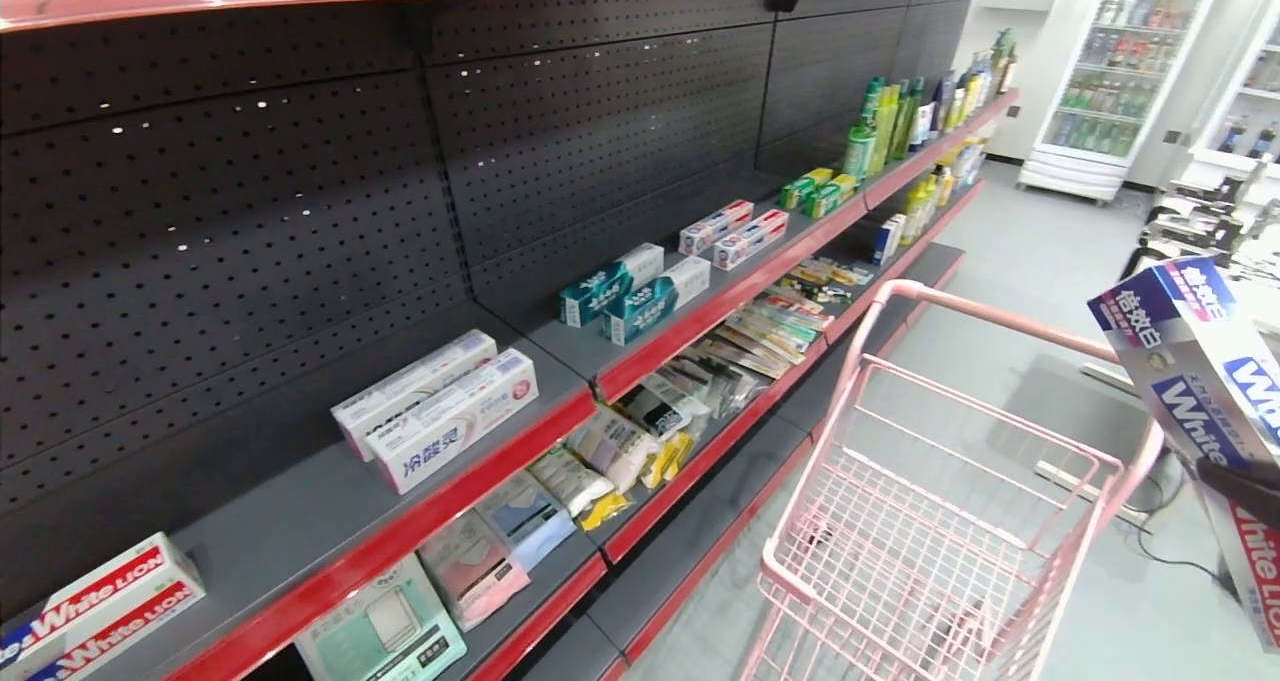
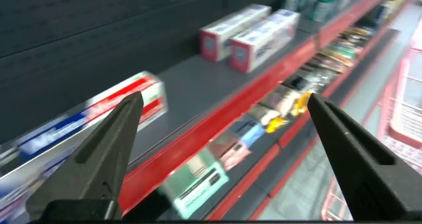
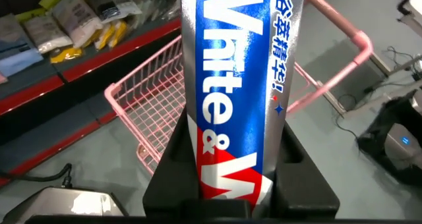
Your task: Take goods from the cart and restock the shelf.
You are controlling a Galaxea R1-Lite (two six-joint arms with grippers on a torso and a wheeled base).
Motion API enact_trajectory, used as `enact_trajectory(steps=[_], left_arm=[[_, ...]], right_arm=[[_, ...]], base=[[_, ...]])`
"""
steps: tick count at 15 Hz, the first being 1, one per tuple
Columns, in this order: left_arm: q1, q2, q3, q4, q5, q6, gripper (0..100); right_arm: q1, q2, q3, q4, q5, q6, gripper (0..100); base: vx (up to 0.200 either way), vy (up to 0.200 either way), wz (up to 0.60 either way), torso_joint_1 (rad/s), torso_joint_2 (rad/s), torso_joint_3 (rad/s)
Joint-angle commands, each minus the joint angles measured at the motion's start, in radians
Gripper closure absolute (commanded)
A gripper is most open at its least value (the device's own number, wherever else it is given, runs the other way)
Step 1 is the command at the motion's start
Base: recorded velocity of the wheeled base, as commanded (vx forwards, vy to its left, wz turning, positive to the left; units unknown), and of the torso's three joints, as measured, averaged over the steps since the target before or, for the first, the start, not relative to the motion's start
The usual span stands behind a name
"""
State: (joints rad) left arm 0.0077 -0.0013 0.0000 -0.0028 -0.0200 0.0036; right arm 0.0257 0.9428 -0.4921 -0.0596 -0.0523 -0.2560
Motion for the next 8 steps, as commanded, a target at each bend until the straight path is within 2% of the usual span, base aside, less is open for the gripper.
enact_trajectory(steps=[1,8], left_arm=[[0.0,0.001,0.0,0.0,0.0,0.001,0],[0.0,0.001,0.0,0.0,0.0,0.001,0]], right_arm=[[0.0,0.002,0.001,0.0,0.002,-0.008,100],[0.002,0.004,0.003,0.0,0.002,-0.009,100]], base=[[0.0,0.0,0.6,0.002,0.0,-0.012],[0.0,0.0,0.6,0.006,0.0,0.004]])
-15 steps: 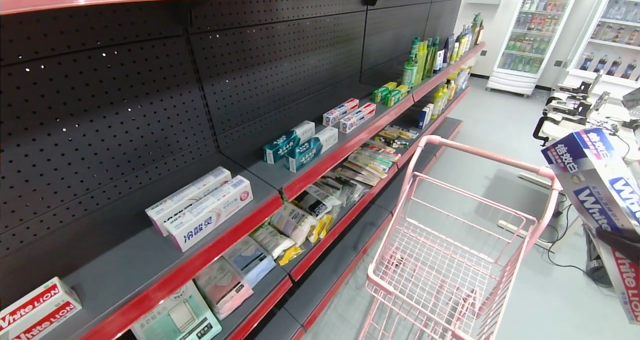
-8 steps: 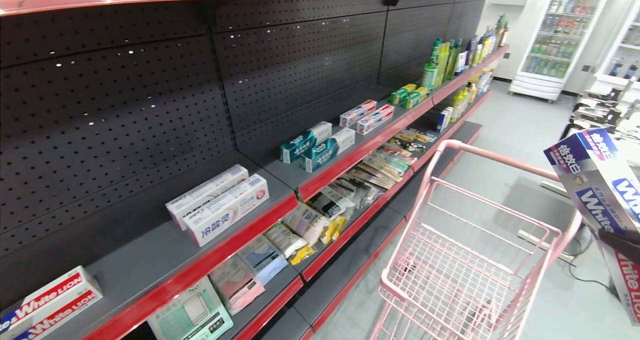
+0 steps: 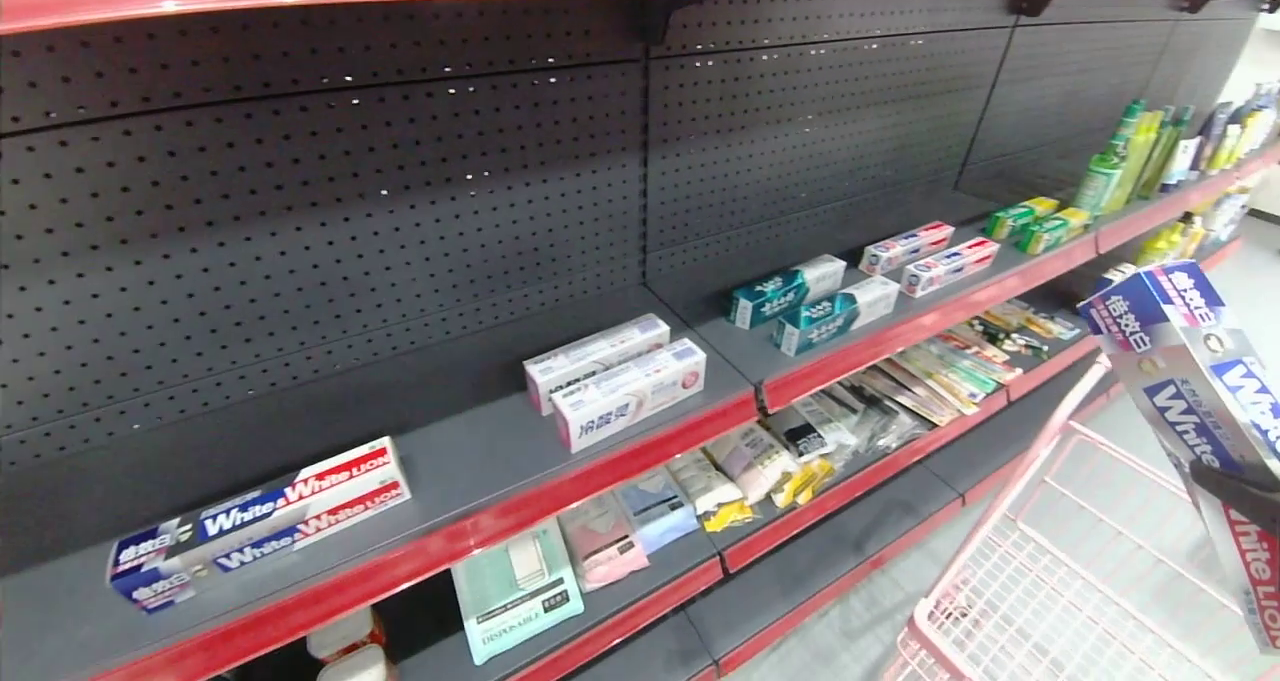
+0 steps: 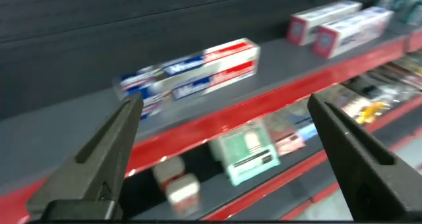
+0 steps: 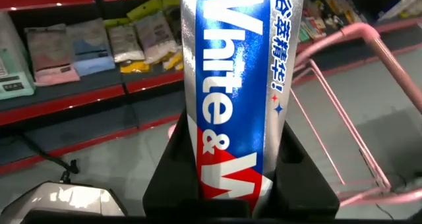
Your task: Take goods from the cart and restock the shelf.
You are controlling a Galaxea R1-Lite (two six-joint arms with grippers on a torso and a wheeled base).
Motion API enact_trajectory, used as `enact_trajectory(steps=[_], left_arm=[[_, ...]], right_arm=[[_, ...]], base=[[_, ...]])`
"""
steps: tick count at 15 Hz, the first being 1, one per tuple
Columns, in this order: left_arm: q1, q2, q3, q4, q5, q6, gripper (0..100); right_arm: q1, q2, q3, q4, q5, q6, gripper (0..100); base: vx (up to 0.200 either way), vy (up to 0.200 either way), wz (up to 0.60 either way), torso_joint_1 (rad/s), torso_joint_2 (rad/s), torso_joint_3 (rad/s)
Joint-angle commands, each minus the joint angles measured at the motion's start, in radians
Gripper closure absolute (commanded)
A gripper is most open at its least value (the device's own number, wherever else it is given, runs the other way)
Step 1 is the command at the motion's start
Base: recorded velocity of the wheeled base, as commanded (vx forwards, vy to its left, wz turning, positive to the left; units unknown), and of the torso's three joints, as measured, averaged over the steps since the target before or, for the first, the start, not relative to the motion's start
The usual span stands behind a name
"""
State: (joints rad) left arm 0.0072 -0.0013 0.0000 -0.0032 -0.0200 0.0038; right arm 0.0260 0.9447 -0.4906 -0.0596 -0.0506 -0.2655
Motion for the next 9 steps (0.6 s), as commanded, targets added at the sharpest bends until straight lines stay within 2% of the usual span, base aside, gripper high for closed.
enact_trajectory(steps=[1,9], left_arm=[[0.0,0.001,0.0,0.0,0.0,0.001,0],[0.0,0.001,0.0,0.0,0.0,0.001,0]], right_arm=[[0.002,0.003,0.001,0.0,0.0,0.0,100],[0.003,0.006,0.001,0.0,0.0,-0.001,100]], base=[[0.0,0.0,0.6,-0.002,0.0,0.002],[0.0,0.0,0.6,-0.001,0.0,0.001]])
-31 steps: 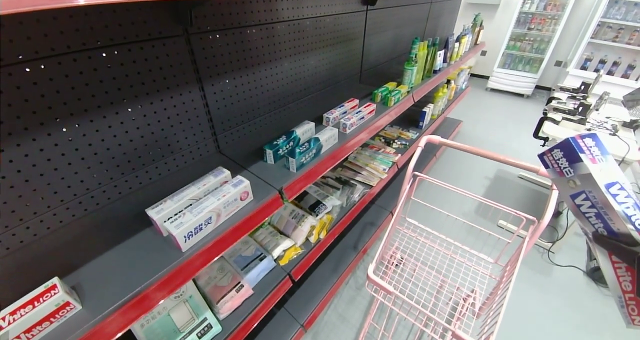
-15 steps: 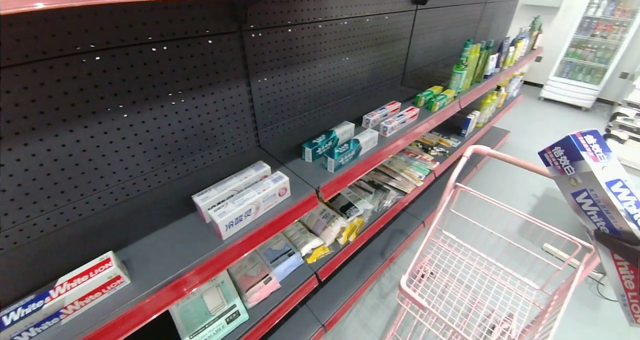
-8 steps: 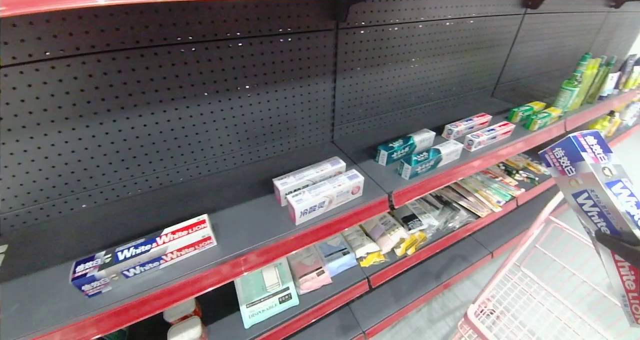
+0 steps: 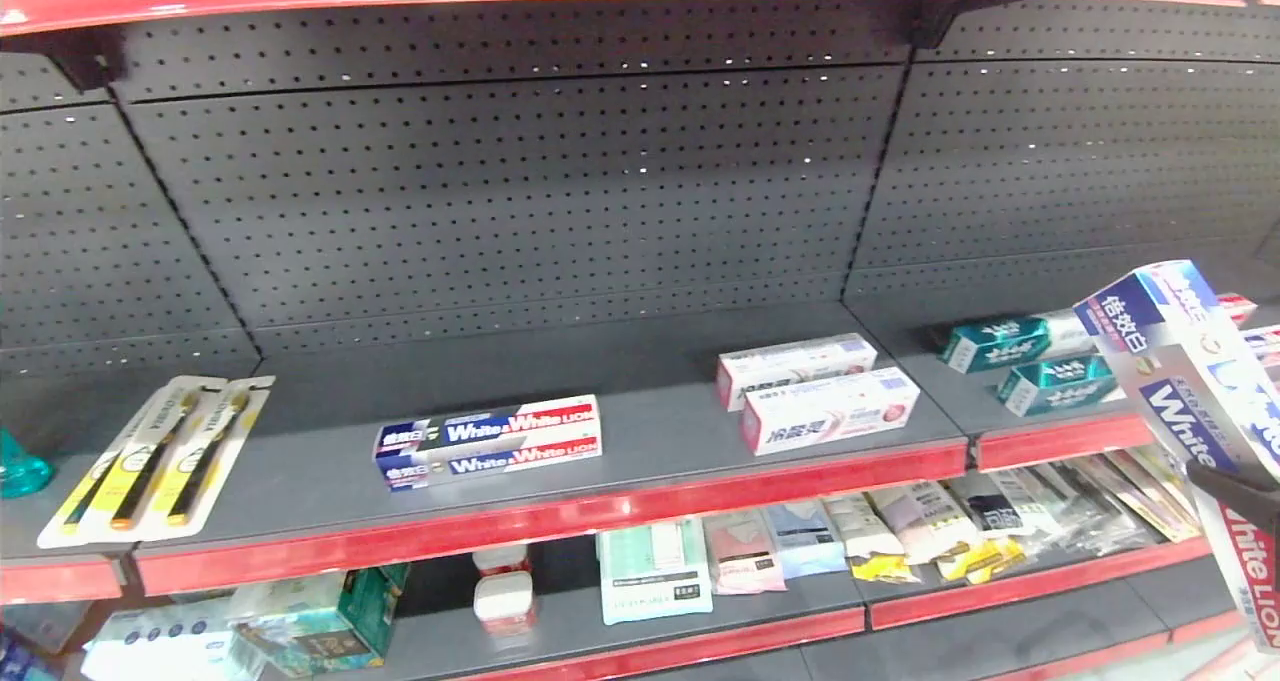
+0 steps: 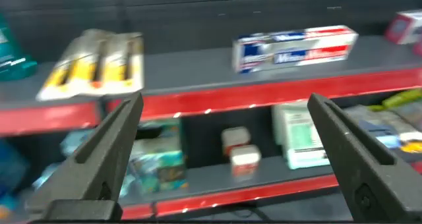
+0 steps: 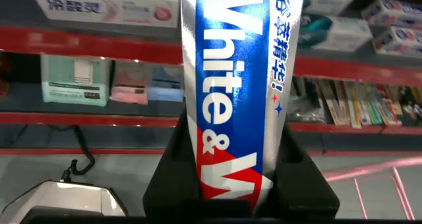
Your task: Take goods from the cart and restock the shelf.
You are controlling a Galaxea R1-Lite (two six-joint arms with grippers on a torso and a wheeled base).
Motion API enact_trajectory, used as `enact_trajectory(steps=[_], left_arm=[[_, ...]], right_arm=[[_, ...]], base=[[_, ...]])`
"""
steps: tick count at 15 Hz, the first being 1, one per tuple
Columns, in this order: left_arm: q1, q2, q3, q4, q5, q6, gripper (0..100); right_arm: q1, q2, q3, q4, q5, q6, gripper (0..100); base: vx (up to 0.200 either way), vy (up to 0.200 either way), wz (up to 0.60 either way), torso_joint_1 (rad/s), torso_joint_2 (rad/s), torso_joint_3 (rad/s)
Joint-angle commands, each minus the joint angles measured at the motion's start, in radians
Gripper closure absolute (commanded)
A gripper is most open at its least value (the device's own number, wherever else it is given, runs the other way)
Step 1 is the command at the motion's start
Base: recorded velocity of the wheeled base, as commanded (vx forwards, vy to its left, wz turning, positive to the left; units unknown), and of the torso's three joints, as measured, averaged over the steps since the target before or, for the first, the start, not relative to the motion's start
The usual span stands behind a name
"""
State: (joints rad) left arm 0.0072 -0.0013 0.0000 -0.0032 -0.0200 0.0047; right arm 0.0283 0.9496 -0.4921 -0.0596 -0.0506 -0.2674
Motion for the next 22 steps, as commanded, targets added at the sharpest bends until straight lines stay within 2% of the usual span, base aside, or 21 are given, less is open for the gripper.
enact_trajectory(steps=[1,7,9,10,11,13,14,15,16,17,18,19,20,21,22], left_arm=[[0.0,0.001,0.0,0.0,0.0,0.0,0],[0.0,0.001,0.0,-0.001,-0.001,0.006,0],[-0.007,0.014,0.0,0.0,-0.008,0.008,0],[-0.007,0.015,0.0,0.0,-0.02,0.015,0],[-0.009,0.015,0.0,0.0,-0.035,0.028,0],[-0.009,0.012,0.0,-0.001,-0.038,0.031,0],[-0.009,0.018,-0.04,-0.003,-0.066,0.024,0],[-0.027,0.161,-0.221,0.012,-0.107,-0.005,0],[-0.041,0.314,-0.374,0.038,-0.123,-0.095,0],[-0.041,0.365,-0.423,0.051,-0.115,-0.107,0],[-0.027,0.483,-0.456,0.055,-0.077,-0.097,0],[-0.007,0.604,-0.479,0.055,0.012,-0.089,0],[0.01,0.745,-0.509,0.045,0.097,-0.106,0],[0.014,0.873,-0.529,0.009,0.138,-0.149,0],[-0.003,0.983,-0.531,-0.058,0.14,-0.17,0]], right_arm=[[-0.002,0.001,0.006,0.0,-0.002,-0.007,100],[-0.001,-0.034,0.018,0.0,0.008,0.005,100],[0.005,-0.101,0.053,0.0,0.081,0.028,100],[-0.001,-0.137,0.063,0.0,0.141,0.024,100],[-0.001,-0.155,0.064,0.0,0.153,0.017,100],[-0.004,-0.172,0.052,0.001,0.143,0.016,100],[-0.005,-0.173,0.046,0.001,0.133,0.017,100],[-0.004,-0.172,0.033,0.001,0.123,0.017,100],[-0.004,-0.164,0.024,0.001,0.123,0.017,100],[-0.004,-0.16,0.021,0.001,0.123,0.017,100],[-0.004,-0.153,0.015,0.0,0.124,0.017,100],[-0.004,-0.153,0.01,0.001,0.124,0.017,100],[-0.004,-0.152,0.006,0.0,0.124,0.017,100],[-0.004,-0.149,0.0,0.0,0.124,0.017,100],[-0.004,-0.147,-0.003,0.0,0.124,0.017,100]], base=[[0.0,0.0,0.0,0.0,0.0,0.0],[0.0,0.0,0.0,0.0,0.0,0.0],[0.0,0.0,0.0,0.0,0.0,0.0],[0.0,0.0,0.0,0.0,0.0,0.0],[0.0,0.0,0.0,0.0,0.0,0.0],[0.0,0.0,0.0,0.0,0.0,0.0],[0.0,0.0,0.0,0.0,0.0,0.0],[0.0,0.0,0.0,0.0,0.0,0.0],[0.0,0.0,0.0,0.0,0.0,0.0],[0.0,0.0,0.0,0.0,0.0,0.0],[0.0,0.0,0.0,0.0,0.0,0.0],[0.0,0.0,0.0,0.0,0.0,0.0],[0.0,0.0,0.0,0.0,0.0,0.0],[0.0,0.0,0.0,0.0,0.0,0.0],[0.0,0.0,0.0,0.0,0.0,0.0]])
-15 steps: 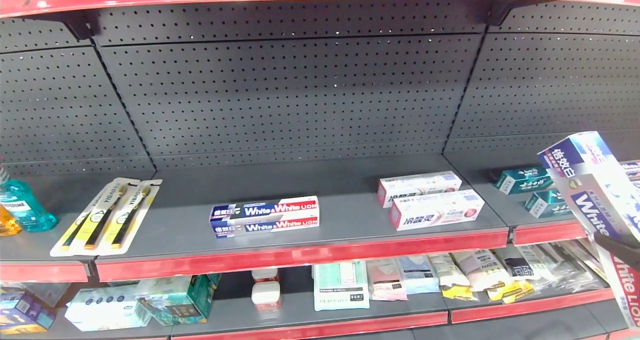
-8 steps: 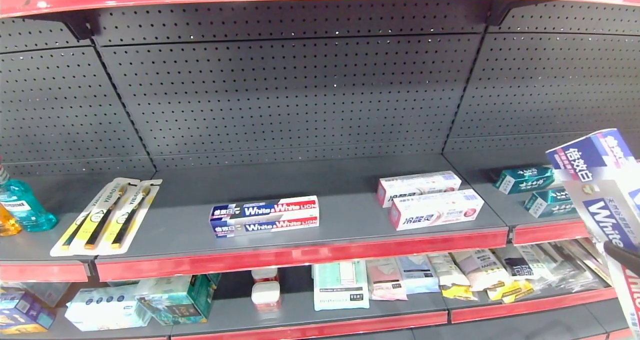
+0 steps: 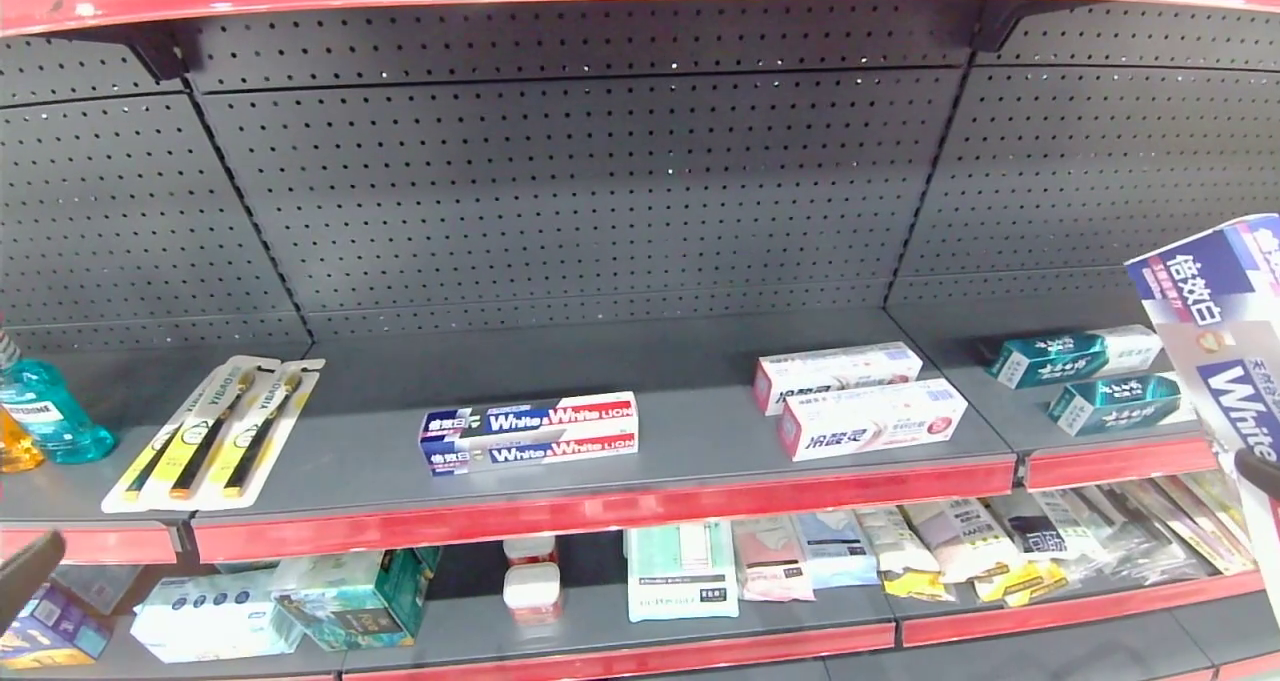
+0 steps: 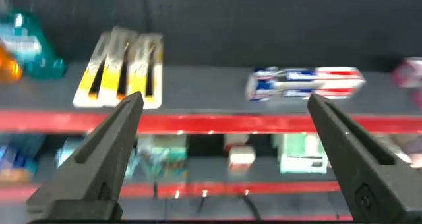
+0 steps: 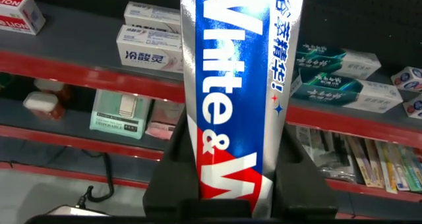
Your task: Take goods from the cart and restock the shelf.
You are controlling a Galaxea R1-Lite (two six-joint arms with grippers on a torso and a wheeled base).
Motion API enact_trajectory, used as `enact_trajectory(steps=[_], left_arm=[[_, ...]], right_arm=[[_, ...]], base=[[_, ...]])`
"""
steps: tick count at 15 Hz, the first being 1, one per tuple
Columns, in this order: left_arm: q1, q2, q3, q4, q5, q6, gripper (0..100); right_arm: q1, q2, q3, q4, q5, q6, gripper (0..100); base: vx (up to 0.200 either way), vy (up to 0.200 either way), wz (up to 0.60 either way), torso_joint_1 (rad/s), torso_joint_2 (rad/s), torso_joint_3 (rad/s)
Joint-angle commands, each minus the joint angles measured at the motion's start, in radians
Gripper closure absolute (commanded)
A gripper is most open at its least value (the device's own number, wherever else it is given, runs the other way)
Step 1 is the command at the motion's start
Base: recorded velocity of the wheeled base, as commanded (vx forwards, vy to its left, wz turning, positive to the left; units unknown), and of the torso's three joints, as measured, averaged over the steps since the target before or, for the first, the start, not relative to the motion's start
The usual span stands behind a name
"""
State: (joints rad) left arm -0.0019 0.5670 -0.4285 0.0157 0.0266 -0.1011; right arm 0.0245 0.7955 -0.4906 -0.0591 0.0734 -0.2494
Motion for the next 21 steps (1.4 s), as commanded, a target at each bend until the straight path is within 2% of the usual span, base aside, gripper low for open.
enact_trajectory(steps=[1,3,4,5,6,7,8,9,12,14,16,18,21], left_arm=[[-0.016,0.514,-0.096,-0.165,0.096,-0.072,0],[-0.03,0.699,-0.099,-0.338,0.108,-0.111,0],[-0.064,0.758,-0.108,-0.385,0.122,-0.117,0],[-0.101,0.801,-0.125,-0.392,0.128,-0.135,0],[-0.139,0.844,-0.157,-0.393,0.134,-0.178,0],[-0.155,0.866,-0.185,-0.392,0.139,-0.21,0],[-0.176,0.929,-0.257,-0.385,0.164,-0.289,0],[-0.196,0.975,-0.306,-0.349,0.202,-0.312,0],[-0.213,1.054,-0.395,-0.286,0.213,-0.327,0],[-0.24,1.113,-0.461,-0.227,0.213,-0.37,0],[-0.285,1.18,-0.559,-0.175,0.216,-0.447,0],[-0.305,1.205,-0.596,-0.086,0.214,-0.488,0],[-0.342,1.26,-0.61,-0.063,0.213,-0.491,0]], right_arm=[[0.002,0.013,-0.013,0.001,0.002,-0.002,100],[0.003,0.033,-0.036,0.001,0.003,-0.002,100],[0.003,0.04,-0.042,-0.001,0.003,-0.002,100],[0.005,0.045,-0.049,0.001,0.003,-0.002,100],[0.005,0.05,-0.051,0.001,0.003,-0.002,100],[0.005,0.05,-0.051,0.001,0.003,-0.002,100],[0.005,0.05,-0.052,0.001,0.003,-0.002,100],[0.005,0.048,-0.051,0.001,0.002,-0.002,100],[0.005,0.048,-0.045,0.001,0.002,-0.002,100],[0.006,0.05,-0.042,0.001,0.003,-0.002,100],[0.006,0.05,-0.04,0.001,0.003,-0.002,100],[0.005,0.048,-0.042,0.001,0.003,-0.002,100],[0.005,0.04,-0.037,0.001,0.003,-0.002,100]], base=[[0.0,0.0,0.0,0.0,0.0,0.0],[0.0,0.0,0.0,0.0,0.0,0.0],[0.0,0.0,0.0,0.0,0.0,0.0],[0.0,0.0,0.0,0.0,0.0,0.0],[0.0,0.0,0.0,0.0,0.0,0.0],[0.0,0.0,0.0,0.0,0.0,0.0],[0.0,0.0,0.0,0.0,0.0,0.0],[0.0,0.0,0.0,0.0,0.0,0.0],[0.0,0.0,0.0,0.0,0.0,0.0],[0.0,0.0,0.0,0.0,0.0,0.0],[0.0,0.0,0.0,0.0,0.0,0.0],[0.0,0.0,0.0,0.0,0.0,0.0],[0.0,0.0,0.0,0.0,0.0,0.0]])
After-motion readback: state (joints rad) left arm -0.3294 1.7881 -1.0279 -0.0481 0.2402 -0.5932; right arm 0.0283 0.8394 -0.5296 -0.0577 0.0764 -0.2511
